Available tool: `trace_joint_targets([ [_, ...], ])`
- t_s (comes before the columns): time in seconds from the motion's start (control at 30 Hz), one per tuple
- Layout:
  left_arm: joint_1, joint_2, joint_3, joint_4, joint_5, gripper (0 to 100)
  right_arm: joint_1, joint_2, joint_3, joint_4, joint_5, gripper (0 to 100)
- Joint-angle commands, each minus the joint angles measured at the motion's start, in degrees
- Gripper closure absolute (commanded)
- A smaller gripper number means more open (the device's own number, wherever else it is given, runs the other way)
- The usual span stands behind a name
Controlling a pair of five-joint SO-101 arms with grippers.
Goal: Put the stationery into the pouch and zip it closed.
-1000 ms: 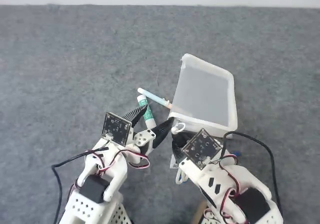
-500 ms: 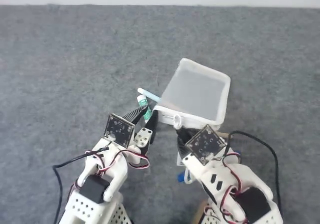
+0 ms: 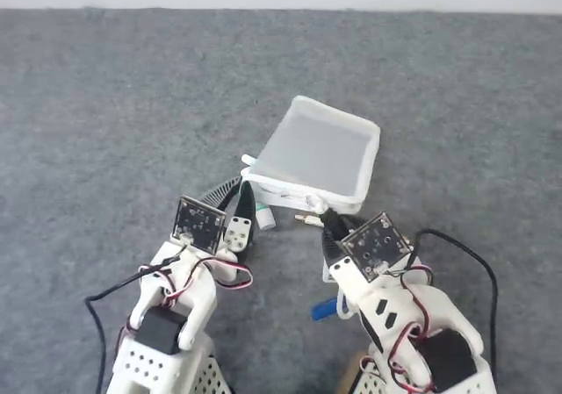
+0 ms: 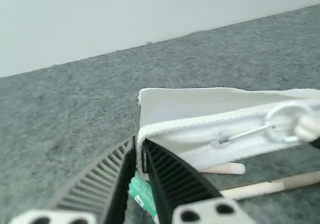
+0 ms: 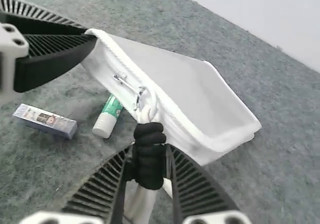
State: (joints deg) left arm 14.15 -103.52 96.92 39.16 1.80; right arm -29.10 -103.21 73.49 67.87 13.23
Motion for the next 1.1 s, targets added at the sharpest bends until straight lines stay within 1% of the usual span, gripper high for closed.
trace_joint_targets([
  [0.0, -3.25, -0.79, -4.18, -1.76, -0.26, 99, 3.12, -0.92, -4.13, -1.19, -0.79, 99.3],
  [0.13, -6.51, -0.88, -6.37, 1.14, -0.18, 99, 6.11, -0.92, -4.22, -2.51, -2.2, 99.3],
  [0.3, -6.95, -0.88, -8.48, 5.19, -0.18, 99, 7.96, -0.92, -4.13, -3.21, -2.99, 99.3],
  [0.47, -7.03, -0.88, -8.84, 5.63, -0.18, 99, 11.3, -0.92, -4.04, -4.44, -3.34, 99.3],
  [0.57, -7.21, -0.88, -8.84, 5.63, -0.18, 99, 13.49, -0.92, -4.13, -5.32, -5.1, 99.3],
  [0.73, -11.16, -0.88, -9.45, 5.54, 2.81, 99, 16.66, -0.92, -4.22, -5.67, -6.51, 99.3],
  [1.0, -10.99, -0.88, -9.19, 5.54, 2.99, 99, 17.27, -0.92, -4.22, -6.29, -6.77, 99.3],
  [1.07, -9.85, -0.88, -9.19, 5.63, 2.99, 99, 17.19, -0.92, -4.31, -6.46, -6.77, 99.3],
])
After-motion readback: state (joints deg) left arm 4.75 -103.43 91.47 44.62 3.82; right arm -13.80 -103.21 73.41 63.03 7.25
